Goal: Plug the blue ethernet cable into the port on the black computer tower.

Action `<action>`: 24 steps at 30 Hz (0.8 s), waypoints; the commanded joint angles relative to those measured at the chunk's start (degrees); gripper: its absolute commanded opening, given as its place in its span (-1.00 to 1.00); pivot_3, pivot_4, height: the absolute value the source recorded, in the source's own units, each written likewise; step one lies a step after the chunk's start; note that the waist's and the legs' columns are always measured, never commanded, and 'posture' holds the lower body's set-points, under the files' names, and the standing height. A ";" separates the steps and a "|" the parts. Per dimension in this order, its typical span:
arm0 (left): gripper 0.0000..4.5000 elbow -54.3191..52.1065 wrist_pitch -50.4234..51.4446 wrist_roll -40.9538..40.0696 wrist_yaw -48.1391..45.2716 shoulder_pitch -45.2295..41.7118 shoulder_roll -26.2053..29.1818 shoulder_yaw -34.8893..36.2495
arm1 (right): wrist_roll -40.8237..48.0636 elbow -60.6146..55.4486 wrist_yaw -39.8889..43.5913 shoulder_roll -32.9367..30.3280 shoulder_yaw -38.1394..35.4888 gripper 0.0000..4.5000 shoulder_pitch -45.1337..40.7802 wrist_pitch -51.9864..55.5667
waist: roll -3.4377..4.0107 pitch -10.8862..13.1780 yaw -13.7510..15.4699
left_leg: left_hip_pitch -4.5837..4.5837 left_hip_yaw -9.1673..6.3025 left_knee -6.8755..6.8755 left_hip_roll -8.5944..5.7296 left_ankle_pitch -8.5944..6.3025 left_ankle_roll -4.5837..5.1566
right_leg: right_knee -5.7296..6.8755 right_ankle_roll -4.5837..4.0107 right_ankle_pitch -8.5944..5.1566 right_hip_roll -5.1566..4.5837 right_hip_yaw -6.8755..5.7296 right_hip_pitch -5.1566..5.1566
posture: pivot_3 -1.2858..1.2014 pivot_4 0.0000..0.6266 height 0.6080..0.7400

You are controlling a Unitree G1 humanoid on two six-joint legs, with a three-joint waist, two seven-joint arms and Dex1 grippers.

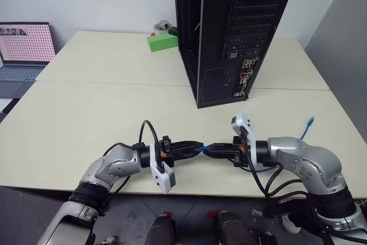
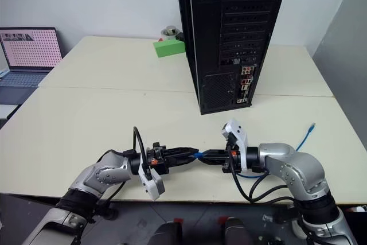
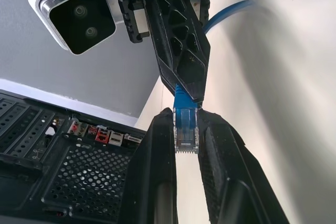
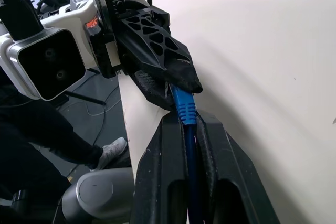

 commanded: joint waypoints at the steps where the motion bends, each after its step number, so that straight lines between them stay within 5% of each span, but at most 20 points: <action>1: -0.38 -0.38 1.89 -4.03 -0.88 0.27 1.41 -1.24 | 1.17 -1.06 0.99 -0.99 0.14 -1.00 -1.09 -0.10 | 0.00 0.00 -0.02 | 0.00 0.00 0.00 0.00 0.00 0.00 | 0.00 0.00 0.00 0.00 0.00 0.00 | 0.03 -0.52 1.00; 10: 0.39 -3.38 18.32 -16.64 -9.38 3.16 2.96 -2.63 | -3.57 -0.09 -5.89 -2.00 -3.96 -1.00 0.34 -3.32 | 0.00 0.00 -0.08 | 0.00 0.00 0.00 0.00 0.00 0.00 | 0.00 -0.01 -0.01 0.00 0.00 0.00 | 0.03 -0.52 1.00; 16: 0.39 -20.32 51.32 -29.73 -8.72 7.52 -3.39 1.09 | -9.98 -3.98 -20.50 2.27 -8.44 -1.00 2.26 -5.65 | 0.00 0.01 0.03 | -0.01 -0.01 0.00 0.00 0.00 0.00 | 0.01 -0.01 -0.01 0.00 -0.01 -0.01 | 0.03 -0.52 1.00; 24: 0.39 -31.97 81.26 -27.99 2.23 2.24 -14.92 2.41 | -20.46 -2.48 -41.82 15.30 -9.60 -1.00 -2.32 -7.56 | 0.00 0.00 -0.25 | 0.00 -0.06 0.00 -0.01 0.00 0.00 | 0.05 0.00 -0.01 0.05 -0.01 -0.02 | 0.03 -0.52 1.00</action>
